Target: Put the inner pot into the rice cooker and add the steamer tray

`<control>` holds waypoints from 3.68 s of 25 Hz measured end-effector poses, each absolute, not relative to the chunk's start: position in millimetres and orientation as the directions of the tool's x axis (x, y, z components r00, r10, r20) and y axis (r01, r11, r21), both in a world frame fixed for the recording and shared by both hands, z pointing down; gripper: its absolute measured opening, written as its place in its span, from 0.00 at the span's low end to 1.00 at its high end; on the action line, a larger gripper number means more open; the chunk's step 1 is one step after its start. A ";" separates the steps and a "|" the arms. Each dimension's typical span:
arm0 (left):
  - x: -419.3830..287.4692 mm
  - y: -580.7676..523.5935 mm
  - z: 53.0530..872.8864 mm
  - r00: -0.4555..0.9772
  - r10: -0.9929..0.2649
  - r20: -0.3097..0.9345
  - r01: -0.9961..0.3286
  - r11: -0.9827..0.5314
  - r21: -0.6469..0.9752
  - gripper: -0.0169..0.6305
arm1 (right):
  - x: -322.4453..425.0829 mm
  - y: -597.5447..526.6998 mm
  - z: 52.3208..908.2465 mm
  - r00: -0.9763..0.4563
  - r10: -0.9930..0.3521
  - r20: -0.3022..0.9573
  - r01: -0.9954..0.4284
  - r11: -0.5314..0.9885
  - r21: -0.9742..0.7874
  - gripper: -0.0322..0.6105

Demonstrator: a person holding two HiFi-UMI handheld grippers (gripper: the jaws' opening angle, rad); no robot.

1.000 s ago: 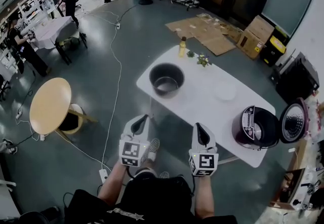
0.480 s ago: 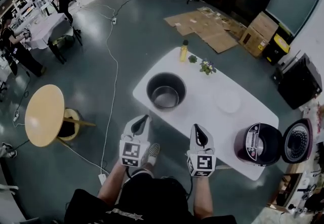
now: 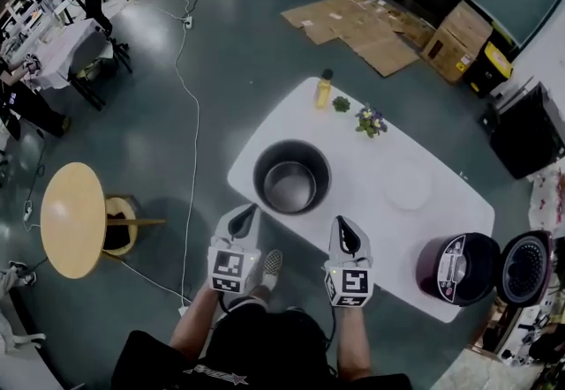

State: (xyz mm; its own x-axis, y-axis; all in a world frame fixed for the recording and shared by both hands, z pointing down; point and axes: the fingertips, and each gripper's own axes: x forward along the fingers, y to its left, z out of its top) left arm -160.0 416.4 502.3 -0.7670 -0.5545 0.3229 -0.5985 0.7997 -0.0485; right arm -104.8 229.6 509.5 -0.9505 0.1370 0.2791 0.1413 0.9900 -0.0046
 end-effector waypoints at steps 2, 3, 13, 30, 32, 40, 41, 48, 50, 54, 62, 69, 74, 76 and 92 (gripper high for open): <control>-173.1 415.3 512.4 -0.755 -0.558 0.344 -0.606 0.794 -0.043 0.04 | -117.6 229.6 520.7 -0.945 0.130 0.302 0.131 0.991 -0.016 0.05; -178.8 414.7 517.7 -0.748 -0.560 0.356 -0.610 0.791 -0.039 0.04 | -122.7 229.9 526.4 -0.941 0.127 0.313 0.127 0.992 -0.020 0.05; -228.1 413.5 568.8 -0.697 -0.544 0.468 -0.610 0.792 0.012 0.05 | -160.3 220.3 570.3 -0.910 0.068 0.409 0.056 0.998 -0.040 0.05; -277.4 409.7 638.1 -0.567 -0.513 0.645 -0.636 0.770 0.053 0.41 | -206.7 213.6 638.0 -0.817 0.079 0.572 0.013 0.993 -0.119 0.37; -278.0 409.6 645.7 -0.550 -0.510 0.661 -0.640 0.766 0.058 0.41 | -208.1 213.4 644.4 -0.807 0.083 0.584 0.007 0.991 -0.131 0.37; -278.1 412.2 667.8 -0.495 -0.505 0.707 -0.654 0.752 0.079 0.26 | -207.6 208.0 663.1 -0.756 0.054 0.652 -0.024 0.994 -0.110 0.22; -278.0 412.8 668.9 -0.490 -0.508 0.708 -0.655 0.751 0.086 0.26 | -207.8 208.0 663.1 -0.754 0.055 0.654 -0.022 0.994 -0.109 0.22; -278.6 414.3 667.4 -0.502 -0.515 0.695 -0.651 0.754 0.088 0.24 | -207.6 208.9 661.9 -0.753 0.032 0.657 -0.054 0.992 -0.110 0.21; -278.2 415.1 667.3 -0.504 -0.512 0.696 -0.646 0.758 0.090 0.23 | -206.2 208.3 661.3 -0.755 0.019 0.656 -0.067 0.992 -0.106 0.20; -278.5 413.7 657.1 -0.525 -0.515 0.678 -0.646 0.760 0.077 0.22 | -202.5 206.3 654.2 -0.768 -0.002 0.641 -0.086 0.991 -0.100 0.19; -278.7 395.4 618.0 -0.563 -0.566 0.602 -0.679 0.732 0.053 0.20 | -190.0 192.2 615.8 -0.818 -0.075 0.570 -0.141 0.987 -0.073 0.19; -271.6 356.7 572.3 -0.566 -0.642 0.517 -0.739 0.673 0.026 0.20 | -163.1 162.1 570.8 -0.853 -0.178 0.490 -0.226 0.973 -0.041 0.18; -256.4 317.0 544.1 -0.537 -0.709 0.457 -0.789 0.614 0.024 0.20 | -132.6 131.4 534.9 -0.862 -0.276 0.425 -0.312 0.950 -0.015 0.18; -248.2 298.5 532.3 -0.517 -0.738 0.433 -0.813 0.582 0.021 0.20 | -116.6 118.3 522.3 -0.859 -0.319 0.400 -0.352 0.936 -0.010 0.18; -166.4 113.1 457.9 -0.262 -0.920 0.292 -0.961 0.277 0.012 0.19 | 19.5 -11.9 442.7 -0.723 -0.642 0.256 -0.658 0.752 0.026 0.16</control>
